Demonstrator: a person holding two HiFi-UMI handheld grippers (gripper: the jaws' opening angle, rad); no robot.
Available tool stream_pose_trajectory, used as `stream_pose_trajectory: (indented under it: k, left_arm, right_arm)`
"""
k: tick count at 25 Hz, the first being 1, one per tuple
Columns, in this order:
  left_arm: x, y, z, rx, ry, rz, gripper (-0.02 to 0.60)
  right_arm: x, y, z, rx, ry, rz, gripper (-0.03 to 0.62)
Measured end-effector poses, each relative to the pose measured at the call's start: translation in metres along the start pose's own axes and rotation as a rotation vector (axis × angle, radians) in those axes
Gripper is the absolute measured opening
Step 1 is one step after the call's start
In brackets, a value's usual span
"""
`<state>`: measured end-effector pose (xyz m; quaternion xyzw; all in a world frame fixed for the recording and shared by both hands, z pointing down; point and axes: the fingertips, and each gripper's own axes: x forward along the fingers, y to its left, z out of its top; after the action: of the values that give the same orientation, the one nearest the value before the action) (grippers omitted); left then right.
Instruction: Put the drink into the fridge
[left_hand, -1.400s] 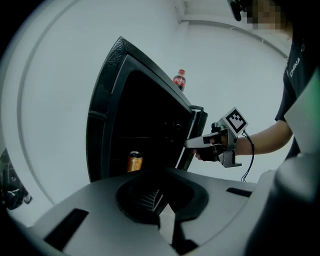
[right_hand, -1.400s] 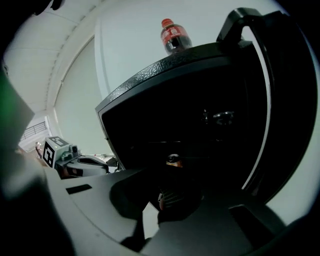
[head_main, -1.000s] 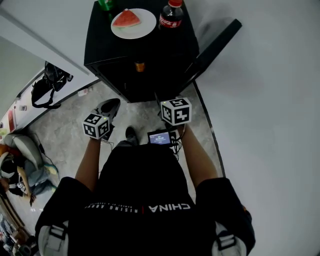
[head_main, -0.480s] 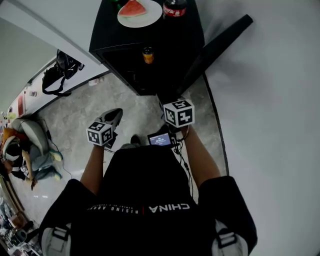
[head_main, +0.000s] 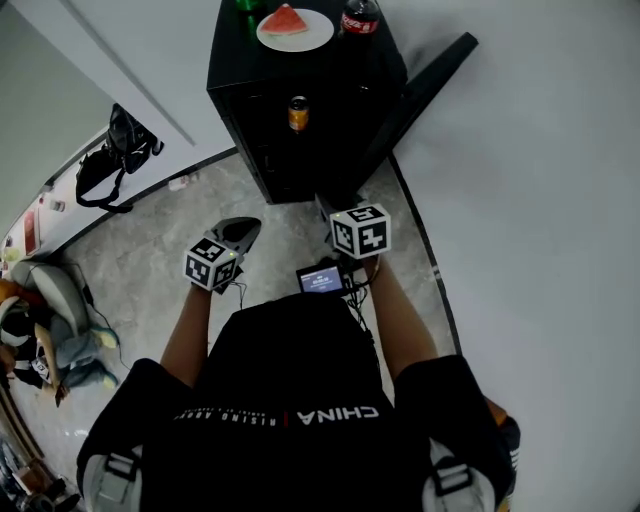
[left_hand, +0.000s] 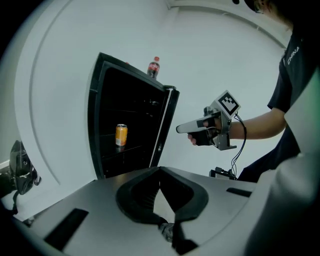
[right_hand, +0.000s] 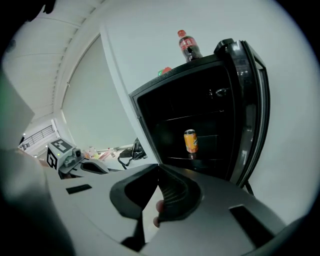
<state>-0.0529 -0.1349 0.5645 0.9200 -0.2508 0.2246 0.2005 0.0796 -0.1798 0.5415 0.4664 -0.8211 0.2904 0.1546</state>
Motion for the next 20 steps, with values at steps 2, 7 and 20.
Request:
stream_pose_trajectory:
  k: [2,7,20]
  left_arm:
    - [-0.017,0.001,-0.009,0.003,-0.014,-0.011,0.012]
    - [-0.059,-0.018,-0.029,0.029,-0.043,-0.067,0.012]
    - [-0.101,-0.078,-0.096,0.015,-0.065,-0.181,0.012]
  right_arm:
    - [-0.001,0.015,-0.006,0.006,-0.011,-0.03,0.014]
    - [-0.02,0.059,-0.031,-0.004,-0.027,-0.117,0.014]
    - [-0.08,0.117,-0.113,0.046,0.007,-0.24,0.014]
